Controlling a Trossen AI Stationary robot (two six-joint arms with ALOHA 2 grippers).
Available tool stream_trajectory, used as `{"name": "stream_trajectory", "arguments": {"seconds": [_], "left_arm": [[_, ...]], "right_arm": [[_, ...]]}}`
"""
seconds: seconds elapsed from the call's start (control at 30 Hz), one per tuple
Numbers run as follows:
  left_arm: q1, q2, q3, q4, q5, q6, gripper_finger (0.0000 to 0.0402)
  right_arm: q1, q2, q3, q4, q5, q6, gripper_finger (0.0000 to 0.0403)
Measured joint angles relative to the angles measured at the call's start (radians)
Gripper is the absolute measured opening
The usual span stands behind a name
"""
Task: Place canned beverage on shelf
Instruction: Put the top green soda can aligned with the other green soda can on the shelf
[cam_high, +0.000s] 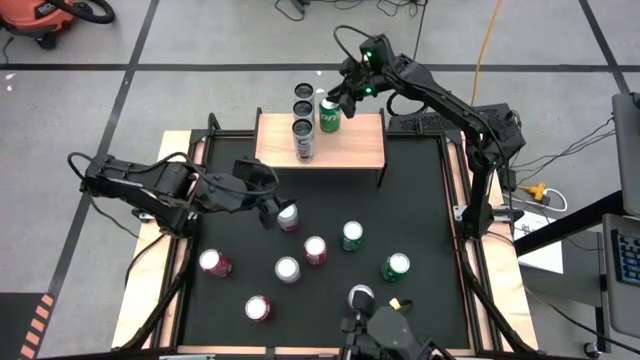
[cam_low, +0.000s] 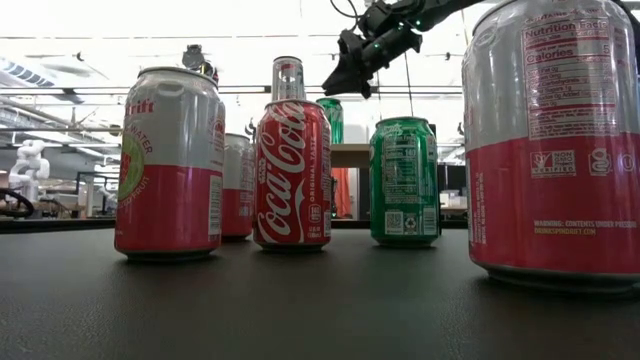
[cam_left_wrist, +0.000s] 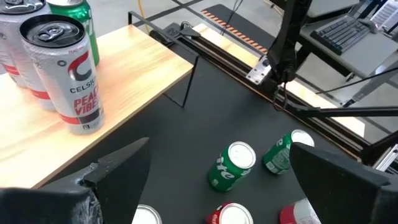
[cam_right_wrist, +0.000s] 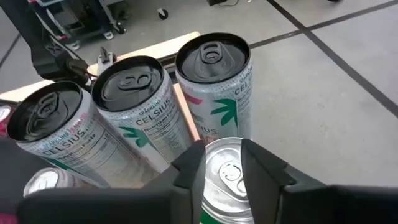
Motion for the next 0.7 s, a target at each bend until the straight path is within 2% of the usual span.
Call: {"name": "stream_trajectory", "arguments": {"seconds": [0.3,0.7], "left_arm": [[0.000,0.000,0.000,-0.015,-0.004,0.005,0.0384],[0.000,0.000,-0.001,-0.015,-0.003,-0.001,0.0384]], "right_arm": [[0.001,0.000,-0.004,0.001,0.000,-0.038,0.0041],[0.014,-0.010,0.003,-0.038,0.000,-0.010,0.0016]]}}
